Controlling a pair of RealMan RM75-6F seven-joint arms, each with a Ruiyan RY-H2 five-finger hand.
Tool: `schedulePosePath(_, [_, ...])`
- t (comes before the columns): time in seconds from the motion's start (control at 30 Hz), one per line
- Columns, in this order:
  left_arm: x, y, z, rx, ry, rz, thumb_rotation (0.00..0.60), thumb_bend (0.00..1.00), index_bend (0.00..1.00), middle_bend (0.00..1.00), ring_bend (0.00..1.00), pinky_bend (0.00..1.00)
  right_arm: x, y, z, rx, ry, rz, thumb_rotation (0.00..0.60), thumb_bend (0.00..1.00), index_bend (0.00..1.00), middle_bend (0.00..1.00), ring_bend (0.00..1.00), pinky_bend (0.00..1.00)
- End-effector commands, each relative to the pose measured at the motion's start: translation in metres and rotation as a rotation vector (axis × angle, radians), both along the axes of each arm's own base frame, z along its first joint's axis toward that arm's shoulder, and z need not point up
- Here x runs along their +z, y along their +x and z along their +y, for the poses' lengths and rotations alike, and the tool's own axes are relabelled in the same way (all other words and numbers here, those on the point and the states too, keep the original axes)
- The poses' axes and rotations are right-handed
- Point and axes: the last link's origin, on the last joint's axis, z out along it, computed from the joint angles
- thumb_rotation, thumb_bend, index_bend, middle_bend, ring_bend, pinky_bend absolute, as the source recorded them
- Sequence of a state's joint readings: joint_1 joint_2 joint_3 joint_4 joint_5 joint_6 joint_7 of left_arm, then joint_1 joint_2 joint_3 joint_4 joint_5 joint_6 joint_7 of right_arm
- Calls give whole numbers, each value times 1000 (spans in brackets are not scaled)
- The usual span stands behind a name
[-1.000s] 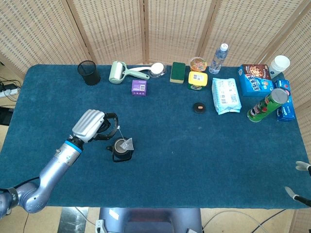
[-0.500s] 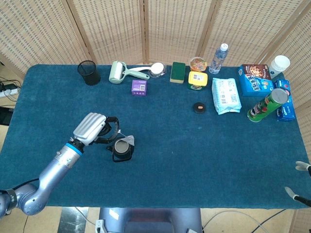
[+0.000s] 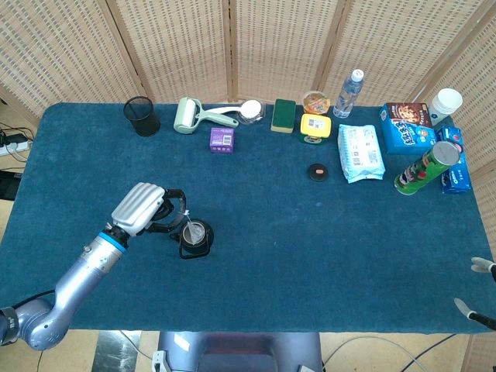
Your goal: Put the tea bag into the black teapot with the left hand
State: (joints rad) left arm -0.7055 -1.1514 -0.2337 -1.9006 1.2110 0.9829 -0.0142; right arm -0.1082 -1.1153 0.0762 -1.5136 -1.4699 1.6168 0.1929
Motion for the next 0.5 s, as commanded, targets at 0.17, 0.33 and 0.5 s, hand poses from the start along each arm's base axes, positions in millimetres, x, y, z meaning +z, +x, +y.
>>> schedulePosePath(0.17, [2, -4, -2, 6, 2, 6, 600, 504, 645, 983, 950, 918, 0, 1, -1, 6, 3, 1, 600, 99, 262, 367, 305, 382])
schedulePosePath(0.33, [0, -10, 0, 20, 1, 25, 600, 504, 645, 983, 950, 918, -1, 1, 0, 3, 3, 2, 600, 98, 263, 366, 305, 383])
schedulePosePath(0.5, [-3, -14, 7, 40, 6, 37, 600, 504, 646, 983, 950, 918, -1, 1, 1, -1, 4, 1, 600, 100, 263, 366, 305, 385])
